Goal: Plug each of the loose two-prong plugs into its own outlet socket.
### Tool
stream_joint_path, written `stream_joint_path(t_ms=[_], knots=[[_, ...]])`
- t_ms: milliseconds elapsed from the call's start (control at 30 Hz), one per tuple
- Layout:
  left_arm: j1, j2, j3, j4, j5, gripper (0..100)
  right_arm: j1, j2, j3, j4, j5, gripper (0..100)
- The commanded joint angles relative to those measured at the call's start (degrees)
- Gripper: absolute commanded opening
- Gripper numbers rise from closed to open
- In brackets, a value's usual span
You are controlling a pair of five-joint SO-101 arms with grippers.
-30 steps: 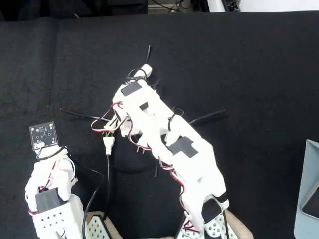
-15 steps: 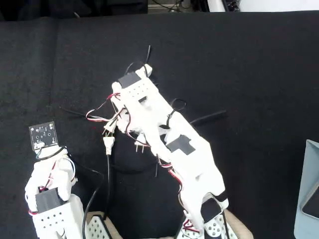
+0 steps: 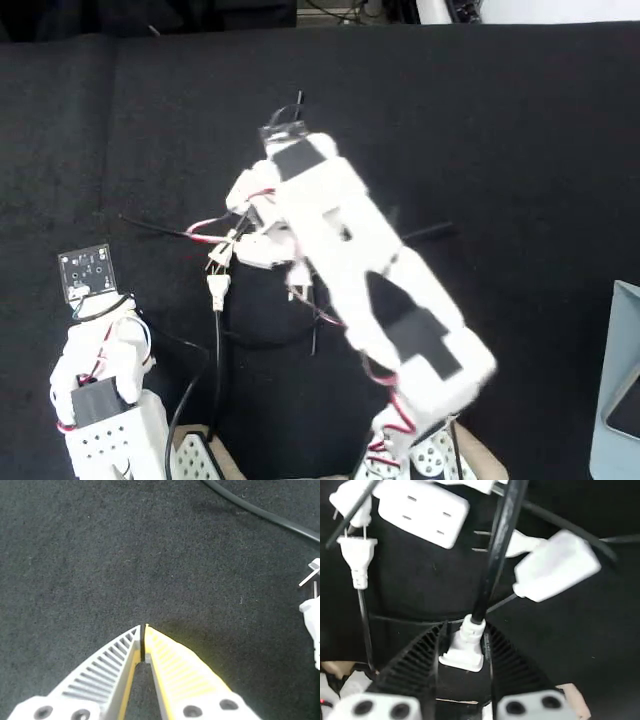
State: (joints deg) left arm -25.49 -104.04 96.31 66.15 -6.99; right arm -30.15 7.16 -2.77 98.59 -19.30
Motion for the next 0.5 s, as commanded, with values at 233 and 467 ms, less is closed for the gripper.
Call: stream_joint_path(t_ms=[233,467], knots=[[-0.4,-0.18,1.01,-1.14,-0.35,3,17.41,-16.22,22.9,-10.37,16.62,1.1],[-0.31,-0.18,1.01,-1.23,-0.35,3,19.69,-16.22,30.73,-21.36,19.16,5.3]])
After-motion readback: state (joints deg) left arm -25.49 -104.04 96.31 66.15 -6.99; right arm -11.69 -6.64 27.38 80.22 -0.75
